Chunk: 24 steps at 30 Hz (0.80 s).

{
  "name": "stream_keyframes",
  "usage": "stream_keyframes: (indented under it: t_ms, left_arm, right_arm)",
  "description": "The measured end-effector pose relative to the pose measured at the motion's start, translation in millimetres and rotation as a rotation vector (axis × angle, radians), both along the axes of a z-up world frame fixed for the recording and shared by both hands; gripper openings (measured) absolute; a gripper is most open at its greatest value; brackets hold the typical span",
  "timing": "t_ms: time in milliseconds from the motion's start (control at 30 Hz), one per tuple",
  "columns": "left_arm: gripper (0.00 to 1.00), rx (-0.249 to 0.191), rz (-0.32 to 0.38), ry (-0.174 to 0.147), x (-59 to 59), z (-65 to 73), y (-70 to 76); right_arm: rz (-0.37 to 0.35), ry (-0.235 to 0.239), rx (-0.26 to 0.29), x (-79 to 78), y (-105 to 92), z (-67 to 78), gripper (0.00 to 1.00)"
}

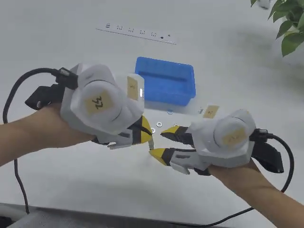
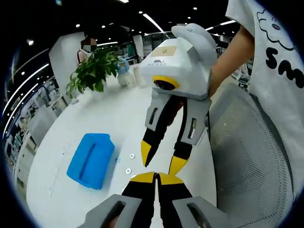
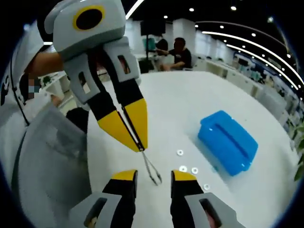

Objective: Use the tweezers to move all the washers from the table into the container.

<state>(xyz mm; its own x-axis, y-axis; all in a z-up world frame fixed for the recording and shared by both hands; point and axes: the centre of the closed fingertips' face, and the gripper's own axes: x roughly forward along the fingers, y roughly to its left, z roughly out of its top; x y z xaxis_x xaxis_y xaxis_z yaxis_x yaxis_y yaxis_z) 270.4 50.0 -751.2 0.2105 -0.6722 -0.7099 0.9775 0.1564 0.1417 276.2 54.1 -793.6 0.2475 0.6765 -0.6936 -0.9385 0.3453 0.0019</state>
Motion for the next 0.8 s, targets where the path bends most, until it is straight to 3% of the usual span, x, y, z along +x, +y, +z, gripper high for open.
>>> stream_keyframes:
  t_ms: [233, 567, 700, 800]
  left_arm:
    - [0.00, 0.018, -0.038, -0.008, -4.1, -0.3, -2.1]
    - [0.00, 0.030, -0.066, -0.021, -7.4, 0.2, -5.8]
    - [0.00, 0.004, -0.022, -0.016, -5.3, 1.6, -6.4]
    - [0.00, -0.055, 0.056, -0.007, -2.6, 3.6, -8.3]
  right_arm:
    - [0.108, -0.014, -0.037, -5.1, 12.4, -9.0, 0.13]
    - [0.127, -0.029, -0.044, -6.5, 12.8, -16.3, 0.05]
    - [0.120, -0.043, -0.037, -5.0, 12.4, -15.6, 0.04]
    - [0.107, -0.056, -0.034, -4.2, 10.6, -15.3, 0.03]
